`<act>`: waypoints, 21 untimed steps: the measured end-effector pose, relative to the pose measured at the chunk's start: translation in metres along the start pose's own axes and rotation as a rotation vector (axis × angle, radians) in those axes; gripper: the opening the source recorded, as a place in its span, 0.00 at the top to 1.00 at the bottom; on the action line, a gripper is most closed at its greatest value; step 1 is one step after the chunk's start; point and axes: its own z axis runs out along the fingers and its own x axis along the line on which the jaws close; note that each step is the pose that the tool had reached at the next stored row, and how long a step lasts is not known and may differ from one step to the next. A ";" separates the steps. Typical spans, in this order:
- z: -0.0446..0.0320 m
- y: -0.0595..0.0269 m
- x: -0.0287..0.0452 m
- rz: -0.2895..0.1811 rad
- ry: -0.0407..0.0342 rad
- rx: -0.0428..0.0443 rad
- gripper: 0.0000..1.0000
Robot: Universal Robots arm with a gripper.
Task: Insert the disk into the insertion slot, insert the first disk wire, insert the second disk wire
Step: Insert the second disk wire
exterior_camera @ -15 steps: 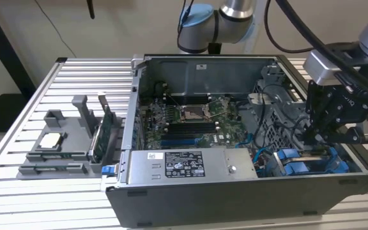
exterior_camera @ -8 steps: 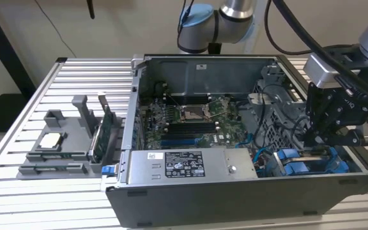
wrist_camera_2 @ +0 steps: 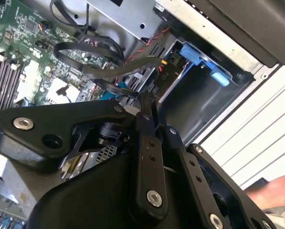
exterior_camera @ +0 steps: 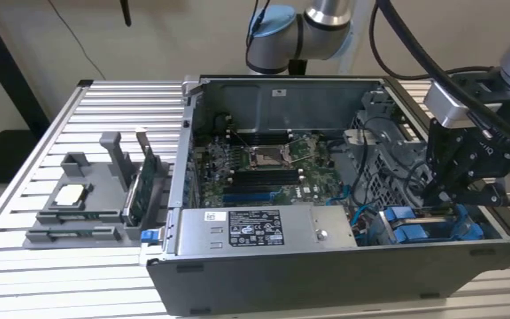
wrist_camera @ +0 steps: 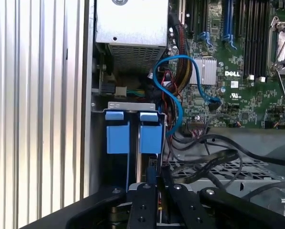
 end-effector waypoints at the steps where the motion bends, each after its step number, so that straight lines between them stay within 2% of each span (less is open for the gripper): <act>1: 0.0007 -0.0006 0.0000 0.000 -0.0001 0.0000 0.84; 6: 0.0027 -0.0012 0.0002 0.020 -0.0003 0.0014 0.84; 21: 0.0068 -0.0039 0.0006 0.020 -0.0008 0.0015 0.84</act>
